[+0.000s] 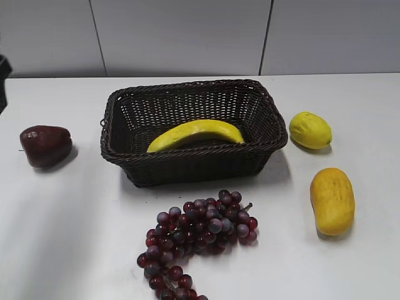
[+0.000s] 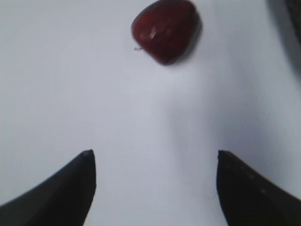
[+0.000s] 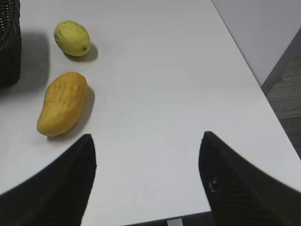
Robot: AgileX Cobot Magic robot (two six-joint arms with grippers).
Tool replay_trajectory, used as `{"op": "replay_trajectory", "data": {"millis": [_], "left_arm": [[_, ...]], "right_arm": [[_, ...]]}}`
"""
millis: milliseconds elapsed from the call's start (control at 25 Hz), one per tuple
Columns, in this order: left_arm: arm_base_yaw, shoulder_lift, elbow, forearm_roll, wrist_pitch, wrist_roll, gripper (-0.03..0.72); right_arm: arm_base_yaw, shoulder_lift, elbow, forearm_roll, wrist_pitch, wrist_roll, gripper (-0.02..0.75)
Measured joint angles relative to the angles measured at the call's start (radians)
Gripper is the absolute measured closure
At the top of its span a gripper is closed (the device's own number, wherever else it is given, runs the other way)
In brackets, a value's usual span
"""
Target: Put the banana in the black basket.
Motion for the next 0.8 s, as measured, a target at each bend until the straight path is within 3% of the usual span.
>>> {"op": "replay_trajectory", "data": {"millis": [320,600,800], "left_arm": [[0.171,-0.191,0.316,-0.001,-0.025,-0.017,0.092],[0.192,-0.428,0.544,-0.107,-0.096,-0.026,0.095],[0.192,-0.652,0.638,-0.129,-0.101,-0.027,0.095]], "right_arm": [[0.0,0.0,0.0,0.0,0.0,0.0,0.187],[0.0,0.0,0.0,0.0,0.0,0.0,0.187],[0.0,0.0,0.0,0.0,0.0,0.0,0.187]]}}
